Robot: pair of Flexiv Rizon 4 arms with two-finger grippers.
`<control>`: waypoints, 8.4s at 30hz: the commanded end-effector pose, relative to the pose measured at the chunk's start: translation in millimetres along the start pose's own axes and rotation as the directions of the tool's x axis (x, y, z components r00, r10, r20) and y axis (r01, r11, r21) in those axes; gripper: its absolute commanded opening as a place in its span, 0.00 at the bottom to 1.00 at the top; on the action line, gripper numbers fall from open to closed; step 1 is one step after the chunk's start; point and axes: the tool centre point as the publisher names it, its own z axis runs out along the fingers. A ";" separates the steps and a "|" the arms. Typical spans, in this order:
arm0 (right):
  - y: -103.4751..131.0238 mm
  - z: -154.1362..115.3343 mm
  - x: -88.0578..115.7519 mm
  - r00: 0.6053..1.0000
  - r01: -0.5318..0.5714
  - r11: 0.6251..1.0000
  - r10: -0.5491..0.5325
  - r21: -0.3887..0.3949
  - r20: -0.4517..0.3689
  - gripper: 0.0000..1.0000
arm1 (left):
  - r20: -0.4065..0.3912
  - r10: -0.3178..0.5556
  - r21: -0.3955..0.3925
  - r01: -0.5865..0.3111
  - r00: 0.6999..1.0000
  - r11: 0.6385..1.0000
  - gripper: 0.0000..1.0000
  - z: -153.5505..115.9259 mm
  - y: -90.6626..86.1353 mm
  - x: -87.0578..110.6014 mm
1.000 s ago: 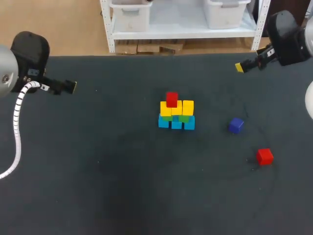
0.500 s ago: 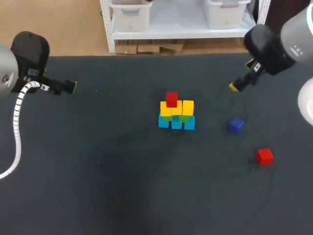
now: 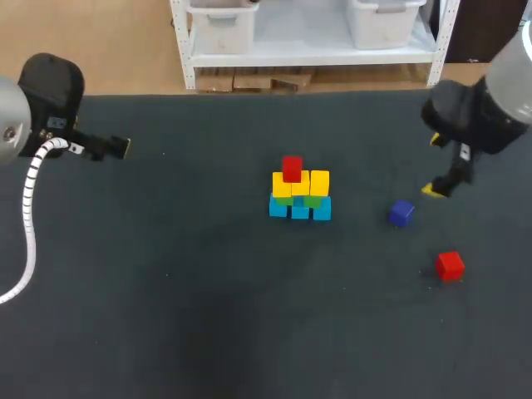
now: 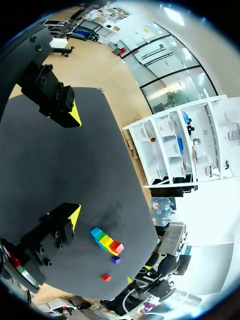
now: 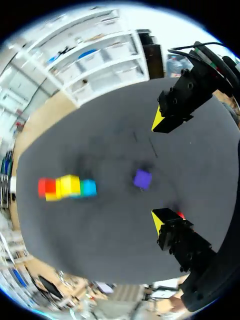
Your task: Place the blue cubes, place green cubes on the blue cubes, place the yellow cubes on the green cubes, then place the red cubes on the yellow cubes, and place purple cube on the red cubes.
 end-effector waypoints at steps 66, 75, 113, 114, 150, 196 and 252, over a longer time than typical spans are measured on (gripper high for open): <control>118.1 63.5 76.1 0.932 0.228 0.933 -0.292 -0.277 -0.214 0.24 | 0.001 0.001 0.005 -0.001 1.000 1.000 1.00 -0.5 1.0 0.2; 99.3 59.1 67.9 0.954 0.156 0.962 -0.206 -0.225 -0.220 0.00 | 0.001 0.001 0.005 -0.001 1.000 1.000 1.00 -0.5 1.0 0.2; 16.0 12.1 -104.3 0.957 0.145 0.971 -0.186 -0.189 -0.224 0.00 | 0.001 0.001 0.005 -0.001 1.000 1.000 1.00 -0.5 1.0 0.2; 17.0 12.2 -106.3 0.958 0.143 0.971 -0.184 -0.190 -0.218 0.00 | 0.001 0.001 0.005 -0.001 1.000 1.000 1.00 -0.5 1.0 0.2; 16.5 47.7 -172.2 0.940 0.201 0.953 -0.253 -0.226 -0.228 0.00 | 0.001 0.001 0.005 -0.001 1.000 1.000 1.00 -0.5 1.0 0.2; 12.0 68.2 -179.4 0.938 0.195 0.956 -0.247 -0.218 -0.243 0.24 | 0.001 0.001 0.005 -0.001 1.000 1.000 1.00 -0.5 1.0 0.2; 8.6 66.9 -173.0 0.943 0.185 0.959 -0.235 -0.215 -0.236 0.30 | 0.001 0.001 0.005 -0.001 1.000 1.000 1.00 -0.5 1.0 0.2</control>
